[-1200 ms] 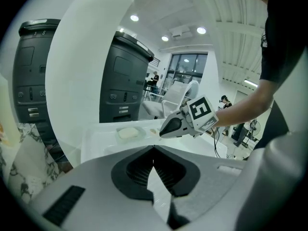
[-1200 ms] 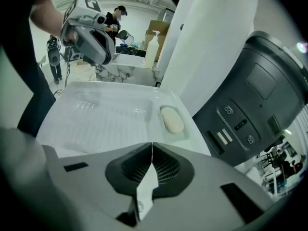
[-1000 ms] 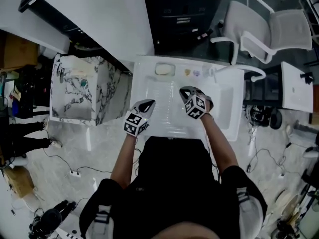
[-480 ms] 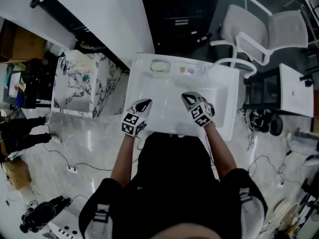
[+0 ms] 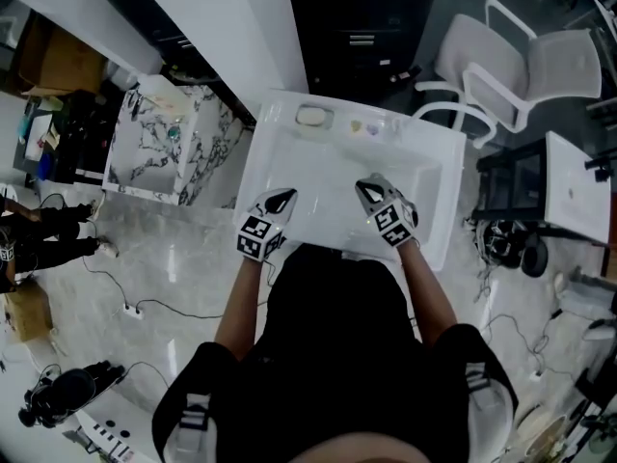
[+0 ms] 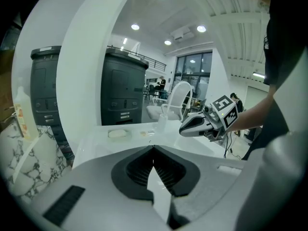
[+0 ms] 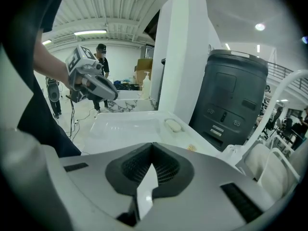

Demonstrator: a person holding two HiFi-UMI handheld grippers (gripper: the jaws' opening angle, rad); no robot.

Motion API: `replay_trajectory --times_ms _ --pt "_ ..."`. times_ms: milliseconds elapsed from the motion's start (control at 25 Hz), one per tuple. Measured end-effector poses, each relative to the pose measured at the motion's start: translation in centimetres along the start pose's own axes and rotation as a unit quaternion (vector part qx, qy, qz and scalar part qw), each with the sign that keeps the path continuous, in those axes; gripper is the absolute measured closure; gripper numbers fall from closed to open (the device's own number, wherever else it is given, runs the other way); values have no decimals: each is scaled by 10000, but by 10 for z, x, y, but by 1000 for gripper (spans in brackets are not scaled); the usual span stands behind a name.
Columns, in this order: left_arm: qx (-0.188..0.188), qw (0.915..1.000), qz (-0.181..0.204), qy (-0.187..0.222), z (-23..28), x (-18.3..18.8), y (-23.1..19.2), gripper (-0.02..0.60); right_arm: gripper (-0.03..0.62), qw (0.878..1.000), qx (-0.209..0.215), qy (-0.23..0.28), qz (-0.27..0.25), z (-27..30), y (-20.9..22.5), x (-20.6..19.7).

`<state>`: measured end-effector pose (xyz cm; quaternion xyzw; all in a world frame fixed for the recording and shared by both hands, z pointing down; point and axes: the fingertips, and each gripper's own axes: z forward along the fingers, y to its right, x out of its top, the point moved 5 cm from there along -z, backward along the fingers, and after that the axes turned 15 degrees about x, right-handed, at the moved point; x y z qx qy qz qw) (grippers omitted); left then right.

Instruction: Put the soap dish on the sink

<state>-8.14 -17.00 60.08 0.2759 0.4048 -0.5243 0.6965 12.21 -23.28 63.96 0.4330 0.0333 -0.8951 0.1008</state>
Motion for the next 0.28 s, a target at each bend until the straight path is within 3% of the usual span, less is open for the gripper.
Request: replay_trajectory --times_ms 280 --pt "89 9998 -142 -124 -14 -19 9 581 600 9997 28 207 123 -9 -11 -2"
